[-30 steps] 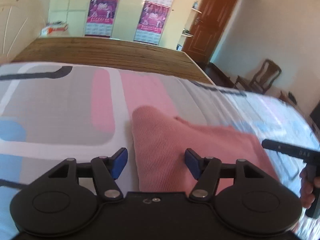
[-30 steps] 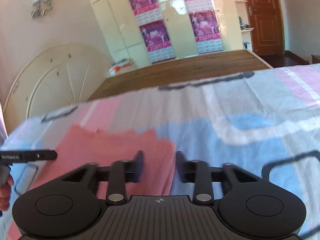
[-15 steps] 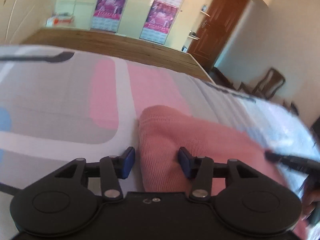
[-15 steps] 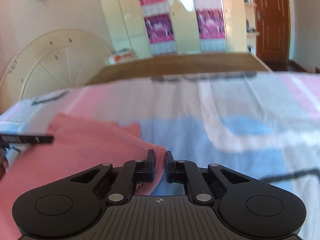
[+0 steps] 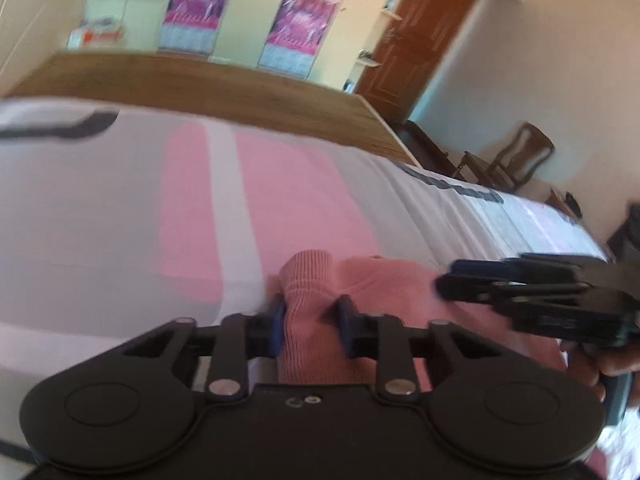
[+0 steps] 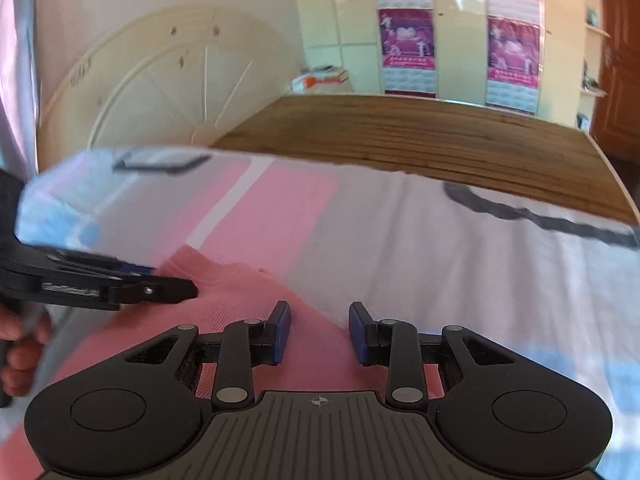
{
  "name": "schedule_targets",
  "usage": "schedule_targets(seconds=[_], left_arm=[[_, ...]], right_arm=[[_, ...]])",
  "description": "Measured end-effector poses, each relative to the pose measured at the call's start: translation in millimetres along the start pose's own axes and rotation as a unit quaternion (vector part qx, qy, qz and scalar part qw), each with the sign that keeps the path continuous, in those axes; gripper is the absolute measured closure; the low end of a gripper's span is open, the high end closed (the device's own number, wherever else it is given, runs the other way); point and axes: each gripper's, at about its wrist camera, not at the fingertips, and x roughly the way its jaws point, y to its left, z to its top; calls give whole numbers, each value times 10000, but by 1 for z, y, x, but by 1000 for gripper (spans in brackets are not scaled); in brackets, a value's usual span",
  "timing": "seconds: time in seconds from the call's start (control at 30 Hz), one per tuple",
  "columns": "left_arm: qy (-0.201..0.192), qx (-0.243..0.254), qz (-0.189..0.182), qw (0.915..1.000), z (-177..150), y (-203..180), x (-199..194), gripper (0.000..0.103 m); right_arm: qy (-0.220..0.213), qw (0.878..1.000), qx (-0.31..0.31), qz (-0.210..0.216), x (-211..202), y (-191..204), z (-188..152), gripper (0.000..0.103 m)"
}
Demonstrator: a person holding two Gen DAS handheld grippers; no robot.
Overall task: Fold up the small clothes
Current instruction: 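Pinch the sweater edge with the left tool, then open both tools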
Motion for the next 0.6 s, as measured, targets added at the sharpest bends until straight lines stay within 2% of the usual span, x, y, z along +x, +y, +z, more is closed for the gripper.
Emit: schedule_targets(seconds=[0.03,0.07,0.1,0.13,0.17,0.2,0.23,0.27,0.3,0.33,0.37,0.43,0.5,0.53,0.57,0.6], left_arm=[[-112,145,-5,9998,-3,-2,-2,87],[-363,309,2,9989,-6,-5,-7,89],[-642,493,-15,9967,-9,-7,-12,89],[-786,613,4,9950,-12,-10,-16,88],[-748,656,105,9950,-14,-11,-14,86],[-439,609,271,9968,-15,-9,-5,75],[-229,554,402,9974,-13,-9,2,74],[-294,457,362,9979,-12,-8,0,73],[-219,352,394,9984,-8,-8,-2,69],[-242,332,499,9979,-7,-10,-8,57],[-373,360,614,9968,-8,-13,-17,55],[-524,359,498,9967,-9,-19,-36,56],[-342,408,375,9979,-13,-29,-40,55],[-144,560,461,9973,-14,-33,-34,53],[99,714,621,9955,-17,-38,-24,50],[127,693,675,9952,-18,-37,-21,44]], right_arm=[[112,9999,-62,40,8,3,-1,72],[160,9997,-143,154,11,5,-4,91],[53,9995,-250,205,6,8,-7,95],[-164,9992,-308,186,4,6,-6,95],[-390,9987,-314,127,-1,7,-9,96],[-441,9987,-259,22,-2,5,-11,96],[-346,9990,-235,-156,2,3,-13,96],[-106,9986,-275,-428,12,3,-15,96],[9,9985,-253,-493,18,1,-17,96],[10,9989,-130,-445,17,-3,-15,96],[-33,9989,-46,-461,14,-2,-12,96],[-295,9987,-87,-405,-1,4,-10,95],[-341,9993,-65,-134,-12,9,-13,95],[-287,9995,-123,-36,-12,14,-15,95],[-117,9996,-242,-71,-6,18,-18,95],[187,9990,-324,-227,6,17,-23,96]])
